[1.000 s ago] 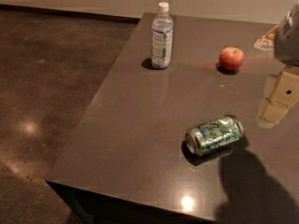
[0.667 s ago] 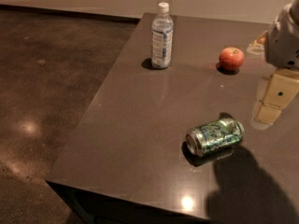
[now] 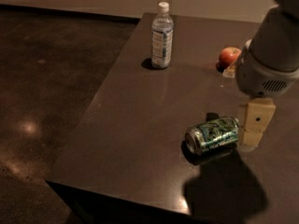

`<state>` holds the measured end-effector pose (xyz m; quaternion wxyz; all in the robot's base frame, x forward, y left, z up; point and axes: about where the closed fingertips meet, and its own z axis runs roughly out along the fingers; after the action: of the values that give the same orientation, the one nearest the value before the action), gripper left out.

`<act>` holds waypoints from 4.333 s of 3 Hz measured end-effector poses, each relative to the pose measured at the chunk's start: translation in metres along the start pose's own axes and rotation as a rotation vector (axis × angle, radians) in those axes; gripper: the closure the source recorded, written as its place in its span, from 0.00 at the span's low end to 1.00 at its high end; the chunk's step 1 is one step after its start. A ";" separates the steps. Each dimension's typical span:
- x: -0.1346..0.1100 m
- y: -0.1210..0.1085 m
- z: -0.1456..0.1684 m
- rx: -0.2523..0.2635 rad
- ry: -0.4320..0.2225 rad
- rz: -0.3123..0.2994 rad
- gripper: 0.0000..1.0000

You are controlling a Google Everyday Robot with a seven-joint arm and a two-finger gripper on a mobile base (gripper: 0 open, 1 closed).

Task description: Place green can upright

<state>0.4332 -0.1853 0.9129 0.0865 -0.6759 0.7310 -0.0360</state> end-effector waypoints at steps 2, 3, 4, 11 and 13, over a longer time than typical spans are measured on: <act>-0.010 0.034 0.047 -0.114 0.012 -0.201 0.00; -0.015 0.046 0.061 -0.149 0.018 -0.280 0.00; -0.020 0.053 0.069 -0.159 0.014 -0.340 0.21; -0.065 -0.019 0.005 0.240 0.042 -0.847 1.00; -0.058 -0.020 0.010 0.326 0.130 -0.907 1.00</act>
Offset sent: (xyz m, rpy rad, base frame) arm -0.0419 0.0223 -0.0815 -0.0464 0.1787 0.3400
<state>0.4590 -0.1288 0.9111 0.1211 -0.9003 0.3516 -0.2263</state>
